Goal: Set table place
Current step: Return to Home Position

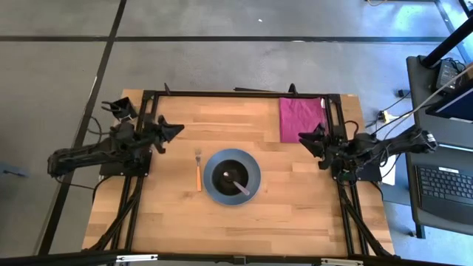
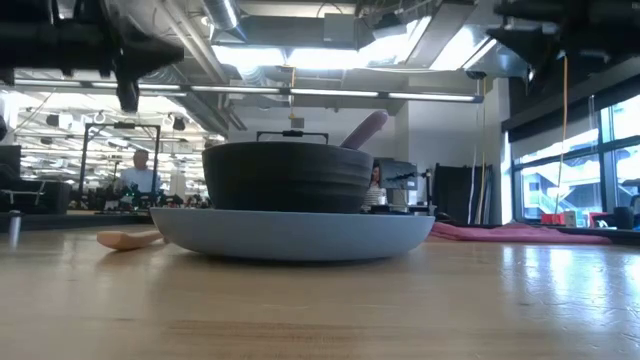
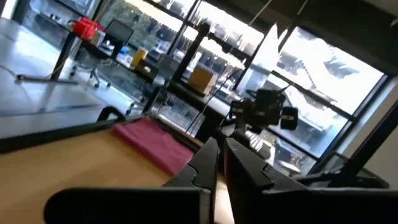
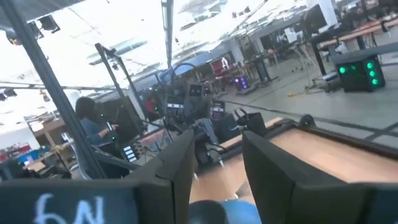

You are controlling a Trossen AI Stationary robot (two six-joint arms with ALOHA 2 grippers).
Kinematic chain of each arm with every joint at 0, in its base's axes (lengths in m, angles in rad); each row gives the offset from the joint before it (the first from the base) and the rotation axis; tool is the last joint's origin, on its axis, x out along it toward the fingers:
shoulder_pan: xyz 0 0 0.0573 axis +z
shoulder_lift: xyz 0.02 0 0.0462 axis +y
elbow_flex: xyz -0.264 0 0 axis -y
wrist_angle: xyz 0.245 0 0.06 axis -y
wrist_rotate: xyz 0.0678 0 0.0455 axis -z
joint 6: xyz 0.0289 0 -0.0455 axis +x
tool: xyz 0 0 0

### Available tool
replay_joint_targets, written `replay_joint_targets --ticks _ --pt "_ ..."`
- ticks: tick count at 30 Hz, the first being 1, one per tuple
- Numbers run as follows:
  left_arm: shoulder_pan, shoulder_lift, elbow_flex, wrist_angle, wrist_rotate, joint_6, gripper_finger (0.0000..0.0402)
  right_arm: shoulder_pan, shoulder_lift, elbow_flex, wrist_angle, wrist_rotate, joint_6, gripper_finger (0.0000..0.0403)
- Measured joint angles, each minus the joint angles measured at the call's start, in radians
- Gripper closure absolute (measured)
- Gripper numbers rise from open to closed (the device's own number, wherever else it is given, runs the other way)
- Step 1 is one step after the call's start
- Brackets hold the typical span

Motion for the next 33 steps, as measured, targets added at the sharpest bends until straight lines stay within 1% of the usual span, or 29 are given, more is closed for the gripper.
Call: replay_joint_targets --ticks 2,7,8,11,16,20,24,27,29,33 --pt "0.0 0.0 -0.045 0.025 0.0 -0.007 0.0384 0.0 -0.026 -0.047 0.027 0.006 0.018 0.0266" --pt "0.0 0.0 -0.144 0.182 -0.007 -0.027 0.0398 0.0 -0.072 -0.127 0.078 0.009 0.049 0.0266" --pt "0.0 0.0 -0.155 0.191 -0.007 -0.028 0.04 0.0 -0.079 -0.139 0.083 0.009 0.05 0.0266" --pt "0.0 0.001 -0.154 0.167 -0.009 -0.025 0.0398 0.0 -0.097 -0.172 0.104 0.009 0.054 0.0266" --pt "0.0 0.0 -0.153 0.162 -0.007 -0.014 0.0388 0.0 -0.12 -0.184 0.063 0.038 0.077 0.0266" --pt "0.0 0.0 -0.152 0.134 0.025 -0.036 0.0381 0.0 -0.131 -0.184 0.047 0.053 0.075 0.0266" --pt "0.0 0.0 -0.152 0.126 0.028 -0.05 0.0381 0.0 -0.137 -0.184 -0.017 0.058 0.102 0.0266" --pt "0.0 0.0 -0.152 0.119 0.022 -0.04 0.0387 0.0 -0.137 -0.184 -0.062 0.085 0.128 0.0266" --pt "0.0 0.0 -0.152 0.096 0.023 -0.032 0.0392 0.0 -0.137 -0.184 -0.087 0.087 0.124 0.0266" --pt "0.0 0.0 -0.152 0.039 0.022 -0.03 0.04 0.0 -0.137 -0.184 -0.195 0.087 0.145 0.0266"
